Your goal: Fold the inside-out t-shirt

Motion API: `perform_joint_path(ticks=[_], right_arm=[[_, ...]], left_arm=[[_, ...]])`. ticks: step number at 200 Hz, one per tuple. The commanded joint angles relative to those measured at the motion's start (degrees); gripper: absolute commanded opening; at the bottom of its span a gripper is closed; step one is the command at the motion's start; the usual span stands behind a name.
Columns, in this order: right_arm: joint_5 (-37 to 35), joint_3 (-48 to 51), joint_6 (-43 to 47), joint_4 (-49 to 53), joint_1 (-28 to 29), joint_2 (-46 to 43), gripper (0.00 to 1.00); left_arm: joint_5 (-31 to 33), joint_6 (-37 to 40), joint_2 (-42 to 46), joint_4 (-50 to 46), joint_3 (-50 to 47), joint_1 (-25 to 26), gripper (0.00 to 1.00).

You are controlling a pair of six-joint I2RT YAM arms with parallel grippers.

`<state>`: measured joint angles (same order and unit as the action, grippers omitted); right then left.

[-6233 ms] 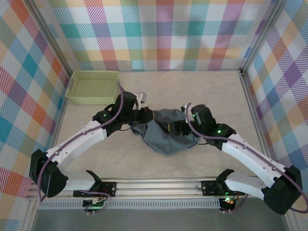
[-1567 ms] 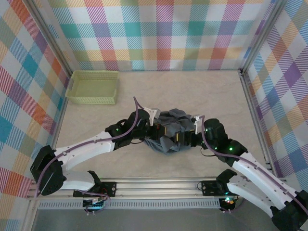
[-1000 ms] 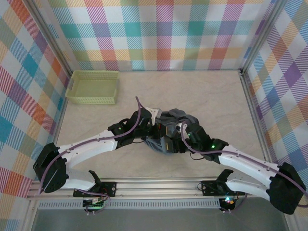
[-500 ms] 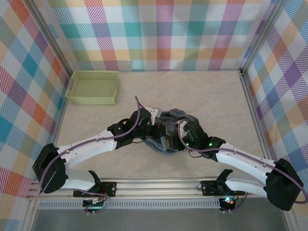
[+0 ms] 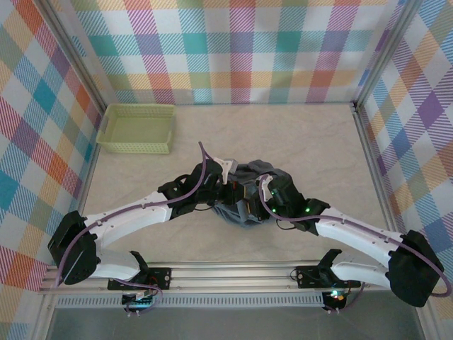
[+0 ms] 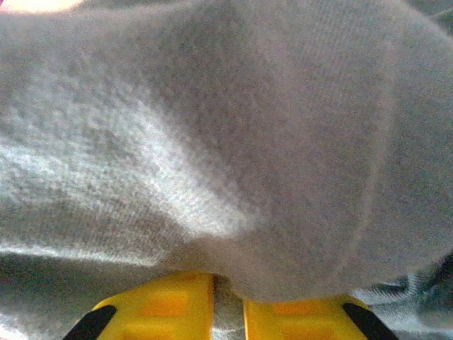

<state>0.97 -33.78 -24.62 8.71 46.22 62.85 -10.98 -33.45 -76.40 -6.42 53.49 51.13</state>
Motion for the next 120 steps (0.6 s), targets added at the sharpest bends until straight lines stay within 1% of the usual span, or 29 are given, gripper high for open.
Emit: perform_joint_path(ticks=[1,21,39,68,93,120], right_arm=[[-1.1,-1.8,1.2,1.6,0.5,-0.6,0.13],[-1.2,-2.0,1.5,2.3,0.4,-1.4,0.06],[-1.7,-2.3,1.7,3.1,0.4,-2.0,0.04],[-2.1,-2.7,1.9,4.7,0.5,-3.2,0.04],[-2.4,-3.9,1.9,7.9,0.5,-5.3,0.01],[-1.5,-4.8,1.5,10.9,0.6,-8.3,0.03]], left_arm=[[0.3,0.1,1.4,0.3,-0.2,0.0,0.0],[0.6,0.2,1.5,0.0,-0.3,0.0,0.0],[0.8,0.3,1.6,-0.1,-0.3,0.0,0.0],[1.1,0.3,1.3,-0.3,-0.5,0.0,0.0],[1.3,0.5,0.9,-0.8,-0.3,0.0,0.0],[1.5,0.4,0.0,-1.2,0.0,0.0,0.0]])
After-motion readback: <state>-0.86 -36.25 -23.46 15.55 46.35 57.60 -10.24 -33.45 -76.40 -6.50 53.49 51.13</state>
